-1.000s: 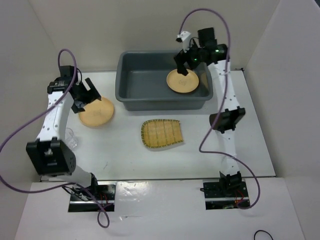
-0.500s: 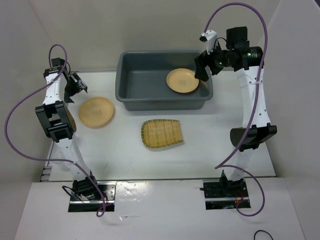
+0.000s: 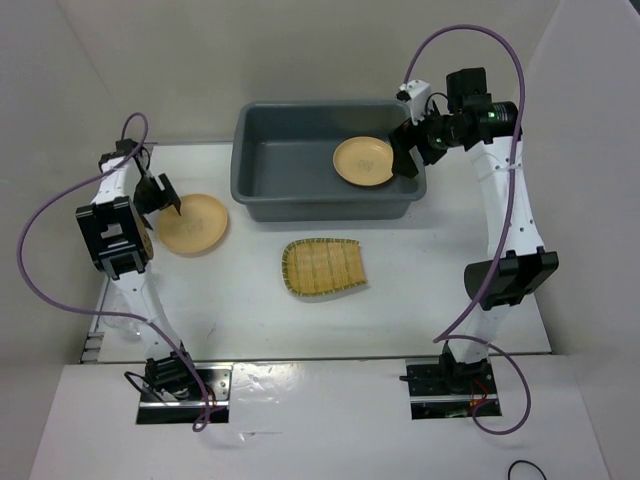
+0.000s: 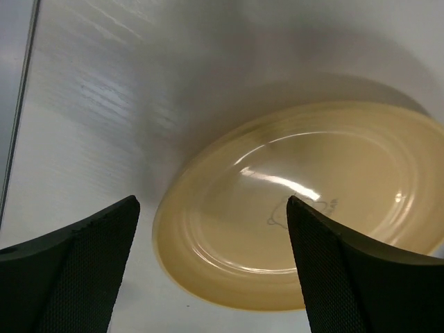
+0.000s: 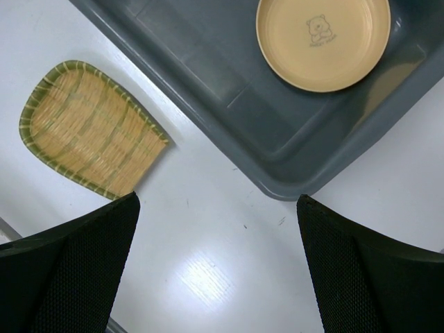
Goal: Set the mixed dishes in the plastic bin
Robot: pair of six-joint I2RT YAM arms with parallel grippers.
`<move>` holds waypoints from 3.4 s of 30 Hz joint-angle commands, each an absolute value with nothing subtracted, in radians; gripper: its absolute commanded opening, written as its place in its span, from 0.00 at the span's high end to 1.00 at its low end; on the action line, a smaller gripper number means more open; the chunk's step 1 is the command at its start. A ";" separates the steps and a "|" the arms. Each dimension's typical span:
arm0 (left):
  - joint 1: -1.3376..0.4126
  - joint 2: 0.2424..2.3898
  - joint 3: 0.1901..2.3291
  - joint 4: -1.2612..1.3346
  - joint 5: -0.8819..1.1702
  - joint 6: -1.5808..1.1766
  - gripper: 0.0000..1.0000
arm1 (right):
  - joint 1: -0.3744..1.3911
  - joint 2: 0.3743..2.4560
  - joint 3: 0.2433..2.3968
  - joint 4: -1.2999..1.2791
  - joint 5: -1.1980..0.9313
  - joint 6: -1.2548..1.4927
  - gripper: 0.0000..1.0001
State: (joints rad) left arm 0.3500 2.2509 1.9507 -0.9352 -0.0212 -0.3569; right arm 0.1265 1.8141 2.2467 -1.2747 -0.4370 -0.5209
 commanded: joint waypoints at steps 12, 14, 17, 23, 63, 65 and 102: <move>0.365 2.315 1.967 -0.946 -0.028 -0.261 0.76 | 0.132 1.692 2.157 -1.233 -0.356 -0.509 0.02; 0.365 2.315 1.976 -0.946 -0.028 -0.261 0.96 | 0.132 1.692 2.148 -1.224 -0.356 -0.509 0.02; 0.365 2.315 1.987 -0.946 -0.046 -0.270 1.00 | 0.132 1.672 2.137 -1.224 -0.336 -0.509 0.02; 0.365 2.199 2.074 -0.946 -0.065 -0.442 1.00 | 0.132 1.626 2.057 -1.203 -0.327 -0.500 0.02; -0.382 2.744 3.137 -0.865 0.218 -1.140 1.00 | 0.129 0.468 0.618 -0.290 0.224 -0.405 0.02; -0.391 2.783 3.137 -0.815 0.209 -1.185 1.00 | 0.129 0.388 0.600 -0.276 0.200 -0.426 0.02; -0.382 3.011 3.114 -0.506 0.225 -1.361 0.37 | 0.158 0.503 0.598 -0.264 0.215 -0.417 0.02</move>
State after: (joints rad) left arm -0.3771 2.9932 3.0653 -0.5243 0.2157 -1.3643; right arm 0.1444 0.5014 0.5941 -0.2928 0.2085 -0.4206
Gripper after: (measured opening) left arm 0.587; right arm 0.983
